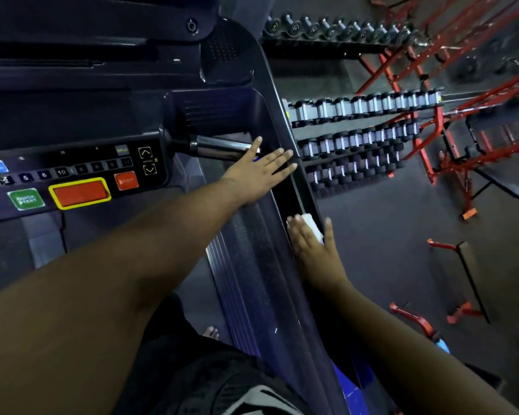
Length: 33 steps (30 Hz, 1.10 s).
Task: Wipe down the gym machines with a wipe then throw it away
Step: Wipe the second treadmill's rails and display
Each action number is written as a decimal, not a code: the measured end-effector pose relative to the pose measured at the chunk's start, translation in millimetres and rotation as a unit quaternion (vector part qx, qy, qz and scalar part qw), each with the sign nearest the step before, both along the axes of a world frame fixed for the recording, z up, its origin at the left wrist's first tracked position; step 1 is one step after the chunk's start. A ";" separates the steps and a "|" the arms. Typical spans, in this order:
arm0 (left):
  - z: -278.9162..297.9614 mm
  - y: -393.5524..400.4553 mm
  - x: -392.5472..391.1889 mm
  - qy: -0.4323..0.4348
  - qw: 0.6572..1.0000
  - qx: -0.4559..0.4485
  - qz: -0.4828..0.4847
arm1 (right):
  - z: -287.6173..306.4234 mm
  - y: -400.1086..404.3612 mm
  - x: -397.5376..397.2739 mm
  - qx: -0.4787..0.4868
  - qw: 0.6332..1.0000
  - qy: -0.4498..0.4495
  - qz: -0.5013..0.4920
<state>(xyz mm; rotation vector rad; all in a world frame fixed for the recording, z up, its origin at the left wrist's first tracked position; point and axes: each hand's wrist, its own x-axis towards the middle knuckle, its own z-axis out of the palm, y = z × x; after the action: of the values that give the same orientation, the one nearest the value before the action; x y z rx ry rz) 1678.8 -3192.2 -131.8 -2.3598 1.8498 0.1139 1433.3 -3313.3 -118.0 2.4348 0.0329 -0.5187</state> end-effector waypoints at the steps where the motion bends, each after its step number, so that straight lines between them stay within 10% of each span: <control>1: -0.8 -1.4 -4.3 0.003 1.000 -0.002 0.009 | 0.9 -0.3 11.9 -0.022 1.000 0.006 0.009; 9: -4.6 -2.2 -35.6 0.004 0.999 -0.010 0.035 | -32.2 12.5 -13.4 -0.164 0.951 0.231 0.126; 20: 2.9 -9.3 -86.8 -0.008 0.998 0.000 0.061 | 1.2 8.7 -70.6 0.052 0.995 -0.058 -0.058; 33: -3.7 -2.3 -152.4 0.004 0.996 0.012 0.093 | -10.1 23.1 -116.2 -0.152 0.968 0.159 0.119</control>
<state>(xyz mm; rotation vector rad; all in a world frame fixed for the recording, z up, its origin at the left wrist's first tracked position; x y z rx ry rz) 1526.3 -3194.6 -135.5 -2.5136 1.6200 0.1641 1317.0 -3290.1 -128.0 1.9955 0.3513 -0.7388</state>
